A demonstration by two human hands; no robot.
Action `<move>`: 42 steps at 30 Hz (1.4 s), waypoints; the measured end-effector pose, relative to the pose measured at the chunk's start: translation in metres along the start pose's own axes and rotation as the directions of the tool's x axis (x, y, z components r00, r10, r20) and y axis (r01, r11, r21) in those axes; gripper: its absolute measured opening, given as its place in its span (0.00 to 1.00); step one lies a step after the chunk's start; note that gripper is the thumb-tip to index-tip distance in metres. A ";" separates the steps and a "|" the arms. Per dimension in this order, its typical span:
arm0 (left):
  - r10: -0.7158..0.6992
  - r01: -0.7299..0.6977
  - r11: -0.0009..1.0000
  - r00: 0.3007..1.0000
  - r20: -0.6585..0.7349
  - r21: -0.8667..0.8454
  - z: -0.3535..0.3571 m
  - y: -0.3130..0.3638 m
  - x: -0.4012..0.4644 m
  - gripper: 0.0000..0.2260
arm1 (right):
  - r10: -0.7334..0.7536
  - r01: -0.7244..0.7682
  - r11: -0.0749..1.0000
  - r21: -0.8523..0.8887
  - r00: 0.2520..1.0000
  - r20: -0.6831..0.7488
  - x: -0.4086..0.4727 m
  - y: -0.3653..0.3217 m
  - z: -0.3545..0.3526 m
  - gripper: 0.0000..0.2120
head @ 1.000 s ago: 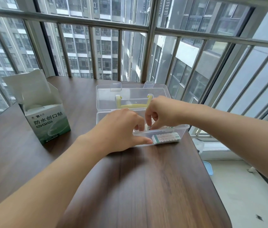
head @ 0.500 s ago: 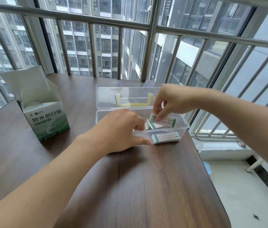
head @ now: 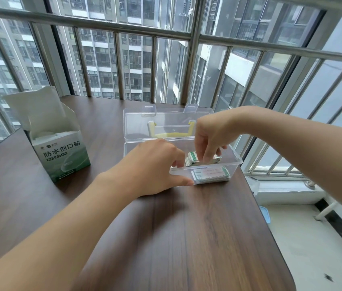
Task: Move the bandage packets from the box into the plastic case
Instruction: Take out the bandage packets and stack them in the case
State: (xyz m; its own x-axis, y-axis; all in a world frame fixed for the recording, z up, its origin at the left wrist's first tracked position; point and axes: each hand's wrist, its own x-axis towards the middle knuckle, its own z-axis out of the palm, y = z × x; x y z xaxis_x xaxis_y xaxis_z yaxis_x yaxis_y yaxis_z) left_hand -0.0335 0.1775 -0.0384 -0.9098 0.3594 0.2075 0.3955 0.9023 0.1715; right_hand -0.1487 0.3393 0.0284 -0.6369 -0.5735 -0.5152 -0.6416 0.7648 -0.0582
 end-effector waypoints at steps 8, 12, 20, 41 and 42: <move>0.016 -0.016 1.000 1.000 -0.001 -0.013 -0.003 0.001 0.001 0.22 | -0.125 0.060 0.970 -0.236 0.955 -0.270 -0.001 0.004 0.018 0.10; 0.002 -0.003 1.000 1.000 0.031 0.008 -0.002 0.002 0.002 0.23 | -0.125 0.012 0.952 -0.306 0.927 -0.353 0.001 0.004 0.025 0.11; 0.005 -0.005 1.000 1.000 0.025 -0.009 0.001 0.003 0.003 0.22 | -0.147 0.151 0.988 0.035 0.983 -0.107 -0.001 -0.003 0.022 0.11; 0.013 -0.030 0.988 0.994 -0.110 -0.150 -0.014 -0.001 -0.017 0.20 | -0.132 0.191 0.926 0.325 0.972 -0.195 -0.024 -0.017 0.007 0.18; -0.002 -0.033 0.979 0.985 -0.170 -0.203 -0.021 -0.006 -0.026 0.19 | -0.155 0.243 0.910 0.335 0.951 -0.267 -0.025 -0.026 -0.001 0.17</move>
State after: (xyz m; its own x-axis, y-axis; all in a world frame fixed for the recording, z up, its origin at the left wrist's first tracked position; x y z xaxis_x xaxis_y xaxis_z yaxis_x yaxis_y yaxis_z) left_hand -0.0098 0.1580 -0.0249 -0.8762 0.3117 0.3677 0.4423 0.8229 0.3566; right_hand -0.1161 0.3333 0.0440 -0.6202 -0.7426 -0.2529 -0.5952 0.6554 -0.4649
